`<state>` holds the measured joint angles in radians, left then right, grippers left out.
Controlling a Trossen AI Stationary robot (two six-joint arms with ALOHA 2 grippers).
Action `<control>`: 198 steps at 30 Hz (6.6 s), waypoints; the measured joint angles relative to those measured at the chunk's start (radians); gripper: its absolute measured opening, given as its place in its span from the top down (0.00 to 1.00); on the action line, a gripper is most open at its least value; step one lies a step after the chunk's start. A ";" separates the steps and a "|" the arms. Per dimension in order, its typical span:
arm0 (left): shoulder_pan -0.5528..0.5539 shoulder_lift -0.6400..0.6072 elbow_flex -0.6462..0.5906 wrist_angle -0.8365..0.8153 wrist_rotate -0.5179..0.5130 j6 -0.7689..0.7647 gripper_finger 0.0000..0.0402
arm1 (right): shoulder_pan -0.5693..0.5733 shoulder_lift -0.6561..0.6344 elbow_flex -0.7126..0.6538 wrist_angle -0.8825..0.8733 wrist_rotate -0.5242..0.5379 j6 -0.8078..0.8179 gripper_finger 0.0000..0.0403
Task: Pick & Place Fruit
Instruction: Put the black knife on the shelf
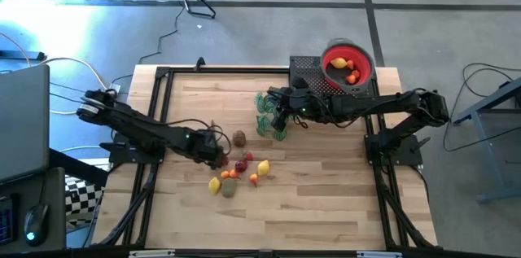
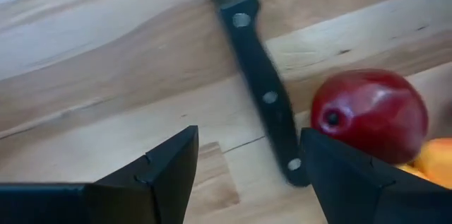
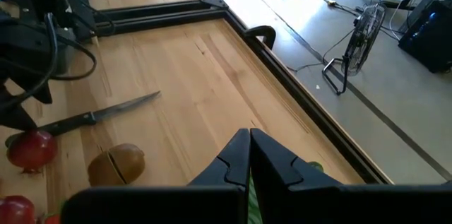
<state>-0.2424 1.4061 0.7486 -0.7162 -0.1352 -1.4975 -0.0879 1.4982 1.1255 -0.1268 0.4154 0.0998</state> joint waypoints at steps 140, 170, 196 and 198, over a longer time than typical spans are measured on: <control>0.005 0.114 0.356 -0.605 -0.278 0.056 0.81 | 0.010 -0.084 -0.001 -0.387 -0.047 -0.068 0.99; 0.420 -0.175 0.372 0.544 0.006 1.345 0.81 | 0.001 -0.396 0.000 -0.198 -0.366 -0.113 0.99; 0.731 -0.173 0.372 0.689 0.510 1.487 0.81 | 0.000 -0.202 0.000 0.014 -0.336 -0.093 0.99; 0.770 -0.173 0.371 0.684 0.574 1.492 0.81 | 0.000 -0.164 -0.001 0.055 -0.321 -0.094 0.99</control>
<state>0.5277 1.2332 1.1198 -0.0323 0.4388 -0.0057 -0.0875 1.3339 1.1244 -0.0721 0.0943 0.0056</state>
